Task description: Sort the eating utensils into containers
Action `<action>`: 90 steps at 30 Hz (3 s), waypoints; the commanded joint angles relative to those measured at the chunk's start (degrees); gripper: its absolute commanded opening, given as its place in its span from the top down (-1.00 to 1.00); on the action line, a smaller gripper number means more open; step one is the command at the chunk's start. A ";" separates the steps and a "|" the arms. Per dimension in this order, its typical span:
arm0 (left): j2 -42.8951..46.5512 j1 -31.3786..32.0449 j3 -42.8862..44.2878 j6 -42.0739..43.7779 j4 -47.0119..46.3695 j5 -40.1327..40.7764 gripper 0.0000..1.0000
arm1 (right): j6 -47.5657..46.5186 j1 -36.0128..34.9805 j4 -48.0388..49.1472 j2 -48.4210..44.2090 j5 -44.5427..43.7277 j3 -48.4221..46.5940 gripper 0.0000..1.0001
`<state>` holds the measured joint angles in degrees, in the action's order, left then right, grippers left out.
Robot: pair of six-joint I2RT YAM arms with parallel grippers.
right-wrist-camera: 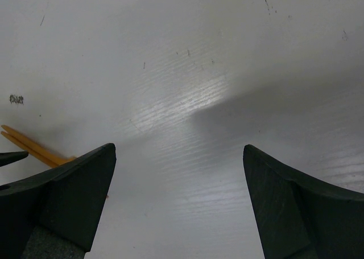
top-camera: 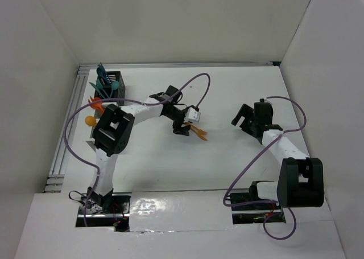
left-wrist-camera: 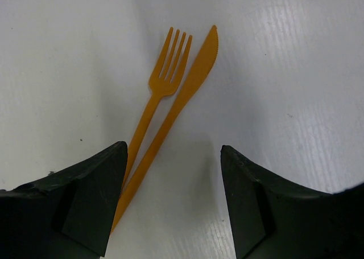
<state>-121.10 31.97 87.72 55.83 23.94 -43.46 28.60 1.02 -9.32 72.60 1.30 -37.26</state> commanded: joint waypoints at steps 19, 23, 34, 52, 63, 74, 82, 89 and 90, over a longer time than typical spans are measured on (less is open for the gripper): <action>-9.51 -0.15 7.46 1.30 2.59 0.13 -0.33 | -0.56 0.21 1.50 -2.55 -1.04 0.60 -0.98; -9.86 0.11 8.17 -0.46 8.37 -0.13 -0.10 | -0.56 0.13 0.97 -2.72 -1.65 0.60 -0.98; -10.48 1.96 6.59 -3.97 10.33 0.92 0.61 | -0.56 0.13 0.97 -4.13 -2.18 1.13 -0.98; 11.40 -3.22 -14.14 -26.01 -9.69 -13.31 1.00 | -0.39 0.21 0.45 -7.21 -2.18 1.66 -0.97; 38.04 -7.61 -39.65 -53.45 -43.61 0.74 1.00 | -0.47 -0.31 0.45 -8.70 -1.12 2.19 -0.96; 68.09 -20.44 -57.57 -66.03 -55.15 14.72 1.00 | -0.48 -2.51 0.97 -8.61 0.46 1.66 -0.96; 78.28 -35.18 -62.14 -70.51 -59.10 21.75 1.00 | -0.74 -2.60 0.97 -9.05 0.98 1.13 -0.96; 81.37 -43.21 -61.79 -72.09 -56.03 27.72 1.00 | -0.74 -2.69 0.97 -9.23 0.98 1.13 -0.96; 82.07 -44.00 -62.93 -72.01 -56.37 28.25 1.00 | -0.83 -2.51 0.97 -9.14 0.98 1.13 -0.96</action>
<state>-40.93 -9.82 25.36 -14.52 -29.19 -18.96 28.58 -1.17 -9.54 64.93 2.37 -35.22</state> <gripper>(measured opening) 0.205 0.981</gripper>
